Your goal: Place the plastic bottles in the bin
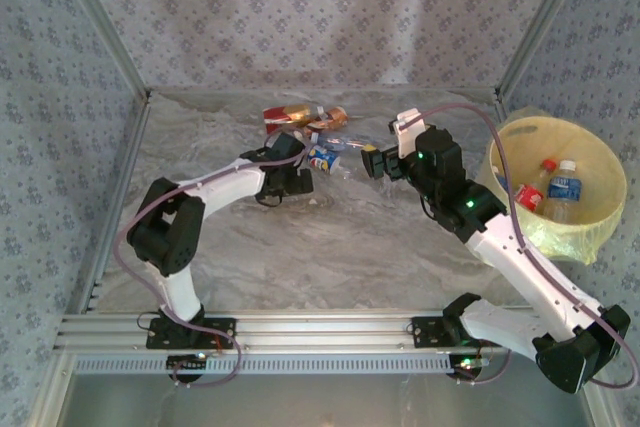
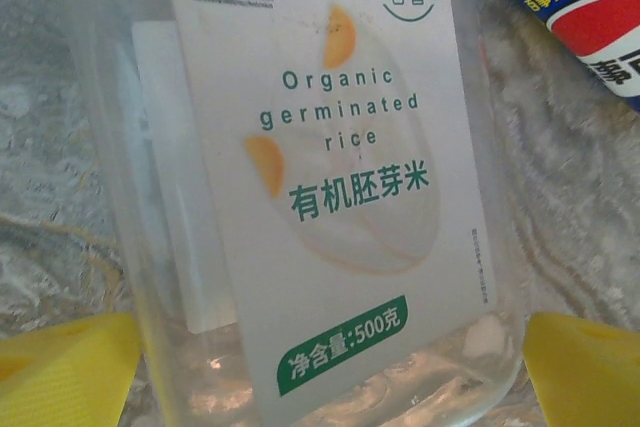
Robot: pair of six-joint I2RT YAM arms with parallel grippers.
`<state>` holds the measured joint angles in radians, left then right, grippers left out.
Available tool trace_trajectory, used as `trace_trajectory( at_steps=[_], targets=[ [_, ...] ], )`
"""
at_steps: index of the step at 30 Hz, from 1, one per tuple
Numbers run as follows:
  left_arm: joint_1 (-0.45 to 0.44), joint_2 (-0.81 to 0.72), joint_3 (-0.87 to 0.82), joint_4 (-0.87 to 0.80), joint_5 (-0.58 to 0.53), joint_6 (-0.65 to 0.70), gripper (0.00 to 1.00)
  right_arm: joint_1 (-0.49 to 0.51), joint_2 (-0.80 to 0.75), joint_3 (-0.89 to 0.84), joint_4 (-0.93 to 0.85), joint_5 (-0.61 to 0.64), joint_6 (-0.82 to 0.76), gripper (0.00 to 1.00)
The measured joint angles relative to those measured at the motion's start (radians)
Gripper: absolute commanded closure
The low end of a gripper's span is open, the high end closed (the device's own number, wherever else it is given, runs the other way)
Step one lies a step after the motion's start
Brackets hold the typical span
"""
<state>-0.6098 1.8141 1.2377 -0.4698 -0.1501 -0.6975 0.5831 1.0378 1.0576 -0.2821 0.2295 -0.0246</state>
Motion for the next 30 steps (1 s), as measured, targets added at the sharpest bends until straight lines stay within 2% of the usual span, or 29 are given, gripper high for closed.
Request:
trace_trajectory(
  at_steps=[5,9,13,22,25,30],
  targets=[
    [0.0,0.015,0.009,0.023,0.0,-0.011,0.04,0.004,0.0,0.0,-0.001,0.004,-0.006,0.0],
    [0.0,0.015,0.009,0.03,0.0,-0.013,0.14,0.005,0.0,0.0,-0.001,0.009,-0.011,0.0],
    [0.001,0.014,0.004,0.055,0.011,-0.005,0.2,0.009,0.0,0.0,-0.002,0.011,-0.013,0.0],
    [-0.015,-0.137,-0.188,0.145,0.109,0.084,0.28,0.015,0.005,0.0,-0.005,0.005,-0.003,0.0],
    [-0.031,-0.196,-0.259,0.164,0.14,0.133,0.3,0.02,0.033,-0.006,0.008,-0.014,0.059,0.0],
    [-0.066,-0.287,-0.368,0.211,0.185,0.199,0.3,0.032,0.127,-0.079,0.085,-0.052,0.257,0.0]
  ],
)
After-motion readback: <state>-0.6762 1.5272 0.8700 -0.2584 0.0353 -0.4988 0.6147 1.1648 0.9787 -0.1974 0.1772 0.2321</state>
